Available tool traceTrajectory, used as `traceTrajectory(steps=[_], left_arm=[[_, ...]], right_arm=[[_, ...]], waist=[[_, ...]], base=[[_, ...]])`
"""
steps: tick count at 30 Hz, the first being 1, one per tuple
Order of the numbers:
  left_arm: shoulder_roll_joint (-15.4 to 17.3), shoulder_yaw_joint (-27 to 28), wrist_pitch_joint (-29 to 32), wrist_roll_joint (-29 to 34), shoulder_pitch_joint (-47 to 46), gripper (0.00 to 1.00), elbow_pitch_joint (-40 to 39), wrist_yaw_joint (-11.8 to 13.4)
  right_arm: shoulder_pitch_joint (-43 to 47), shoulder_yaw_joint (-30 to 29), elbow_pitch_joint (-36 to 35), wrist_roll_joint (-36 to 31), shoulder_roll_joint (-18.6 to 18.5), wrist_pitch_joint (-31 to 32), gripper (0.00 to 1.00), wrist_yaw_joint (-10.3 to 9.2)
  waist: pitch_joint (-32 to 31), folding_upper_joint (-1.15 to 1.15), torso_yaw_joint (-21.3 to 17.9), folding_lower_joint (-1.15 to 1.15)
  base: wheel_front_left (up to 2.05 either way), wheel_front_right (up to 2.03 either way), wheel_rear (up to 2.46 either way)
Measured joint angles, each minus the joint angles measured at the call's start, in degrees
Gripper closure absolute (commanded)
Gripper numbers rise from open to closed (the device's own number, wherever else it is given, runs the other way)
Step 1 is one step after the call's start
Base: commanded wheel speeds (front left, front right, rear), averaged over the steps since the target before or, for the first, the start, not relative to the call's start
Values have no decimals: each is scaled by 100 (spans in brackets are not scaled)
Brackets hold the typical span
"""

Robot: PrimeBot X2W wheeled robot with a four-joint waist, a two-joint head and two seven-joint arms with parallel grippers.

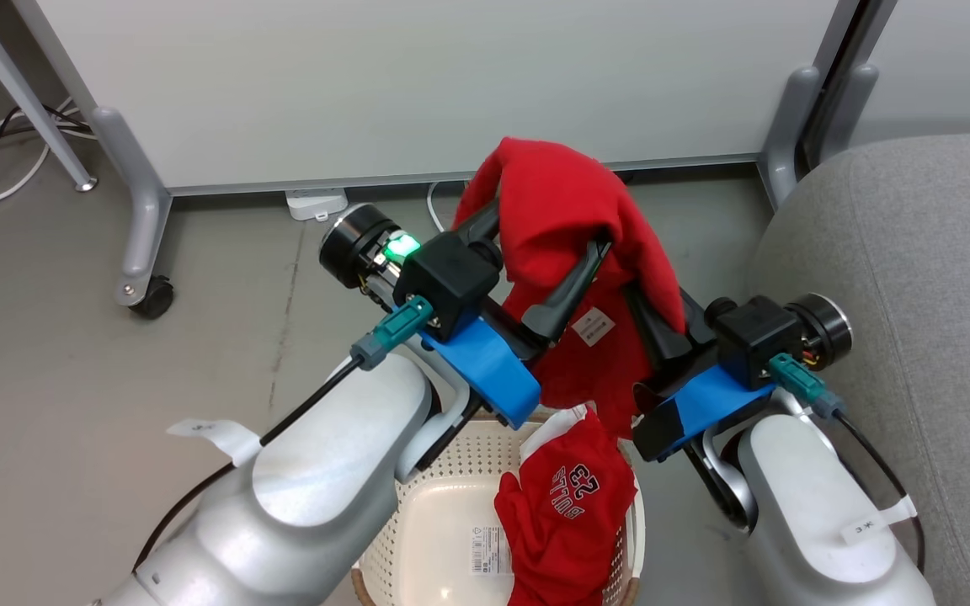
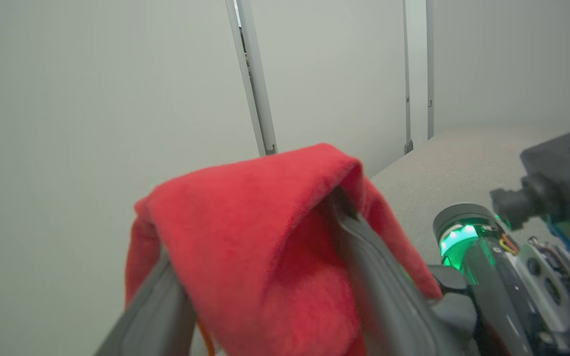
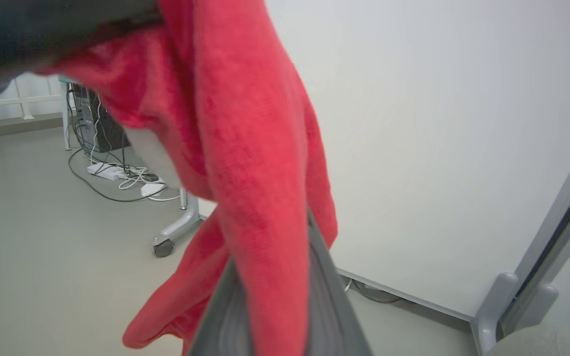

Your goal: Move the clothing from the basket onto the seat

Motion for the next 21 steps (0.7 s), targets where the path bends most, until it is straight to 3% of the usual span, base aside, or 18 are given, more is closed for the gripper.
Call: traceTrajectory(steps=[11, 21], left_arm=[[66, -140, -18, 9, 211, 0, -46, 49], [179, -276, -15, -3, 456, 0, -208, 113]], right_arm=[[91, -554, -144, -167, -1, 0, 100, 0], [268, -1207, -370, -344, -5, 0, 100, 0]], waist=[[35, 0, -75, 0], [70, 0, -514, -1]], base=[[0, 0, 0], [0, 0, 0]])
